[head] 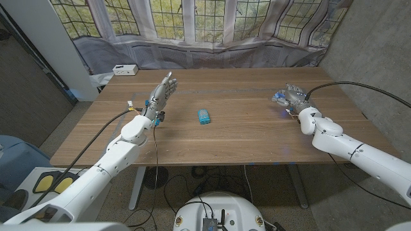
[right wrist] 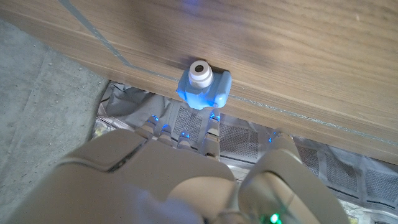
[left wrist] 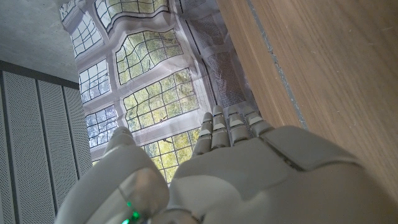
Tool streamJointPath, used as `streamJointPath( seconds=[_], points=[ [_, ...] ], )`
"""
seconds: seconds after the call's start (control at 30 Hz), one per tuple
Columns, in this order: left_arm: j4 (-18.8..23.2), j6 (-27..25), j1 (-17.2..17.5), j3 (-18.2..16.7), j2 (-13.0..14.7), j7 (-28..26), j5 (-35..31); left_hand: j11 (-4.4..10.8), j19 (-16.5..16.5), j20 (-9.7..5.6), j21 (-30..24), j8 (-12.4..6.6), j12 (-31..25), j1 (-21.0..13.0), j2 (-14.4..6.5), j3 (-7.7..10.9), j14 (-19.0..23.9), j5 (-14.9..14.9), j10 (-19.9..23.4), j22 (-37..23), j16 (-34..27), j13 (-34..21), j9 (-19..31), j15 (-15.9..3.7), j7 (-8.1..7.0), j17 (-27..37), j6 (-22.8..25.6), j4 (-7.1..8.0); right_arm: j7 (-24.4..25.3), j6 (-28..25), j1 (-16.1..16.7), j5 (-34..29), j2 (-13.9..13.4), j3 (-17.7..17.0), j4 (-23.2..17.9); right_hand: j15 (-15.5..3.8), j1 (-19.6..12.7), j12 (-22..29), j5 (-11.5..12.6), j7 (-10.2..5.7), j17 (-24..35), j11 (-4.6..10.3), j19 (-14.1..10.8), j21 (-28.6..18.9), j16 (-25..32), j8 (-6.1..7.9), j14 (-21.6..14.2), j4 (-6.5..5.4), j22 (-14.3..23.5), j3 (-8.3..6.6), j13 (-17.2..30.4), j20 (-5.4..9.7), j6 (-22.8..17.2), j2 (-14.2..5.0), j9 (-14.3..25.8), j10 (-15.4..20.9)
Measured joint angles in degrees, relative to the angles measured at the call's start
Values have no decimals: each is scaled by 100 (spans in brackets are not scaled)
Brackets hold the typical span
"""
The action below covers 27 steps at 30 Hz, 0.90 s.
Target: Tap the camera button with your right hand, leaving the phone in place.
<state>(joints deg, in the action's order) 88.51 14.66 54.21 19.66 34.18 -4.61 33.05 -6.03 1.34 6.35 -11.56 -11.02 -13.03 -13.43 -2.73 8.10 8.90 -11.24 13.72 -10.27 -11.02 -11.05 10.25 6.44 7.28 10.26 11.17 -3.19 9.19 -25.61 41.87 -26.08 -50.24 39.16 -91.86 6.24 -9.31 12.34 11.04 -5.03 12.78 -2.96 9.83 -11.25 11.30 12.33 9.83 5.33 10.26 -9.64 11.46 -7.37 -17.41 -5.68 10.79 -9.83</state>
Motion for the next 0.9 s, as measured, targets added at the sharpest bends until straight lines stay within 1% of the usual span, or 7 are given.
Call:
streamJointPath(
  seconds=[0.03,0.57,0.7,0.9],
  points=[
    [-1,-1,-1,0,-1,0,1,0,0,0,0,0,0,0,0,0,0,0,0,0,0,0,0,0,19,0,19,0,-1,0,-4,0,0,3,3,0,0,0,0,0,0,0,0,-3,0,0,0,0,0,0,0,0,0,0,0,0],
    [-65,-11,-43,29,-24,38,13,0,0,0,0,0,0,0,0,-4,0,0,0,0,0,0,0,0,19,0,19,1,-14,-3,6,46,-9,8,24,0,0,0,-23,0,0,0,0,-6,44,0,0,0,0,0,0,0,1,0,-1,0],
    [-75,-12,-50,34,-27,43,16,0,0,0,0,0,0,0,0,-22,0,0,0,0,0,0,0,0,19,0,19,-16,5,-5,16,63,-12,0,23,0,0,0,-23,1,1,0,0,-6,44,-37,0,0,0,0,1,0,1,0,-1,0],
    [-89,-16,-55,45,-30,61,23,0,0,0,0,0,0,0,0,-26,0,0,0,0,0,0,0,0,19,0,19,-21,44,-7,40,90,-14,-12,22,0,0,47,-23,1,1,0,0,-6,44,-38,0,-1,0,1,1,0,1,0,-1,0]
  ],
)
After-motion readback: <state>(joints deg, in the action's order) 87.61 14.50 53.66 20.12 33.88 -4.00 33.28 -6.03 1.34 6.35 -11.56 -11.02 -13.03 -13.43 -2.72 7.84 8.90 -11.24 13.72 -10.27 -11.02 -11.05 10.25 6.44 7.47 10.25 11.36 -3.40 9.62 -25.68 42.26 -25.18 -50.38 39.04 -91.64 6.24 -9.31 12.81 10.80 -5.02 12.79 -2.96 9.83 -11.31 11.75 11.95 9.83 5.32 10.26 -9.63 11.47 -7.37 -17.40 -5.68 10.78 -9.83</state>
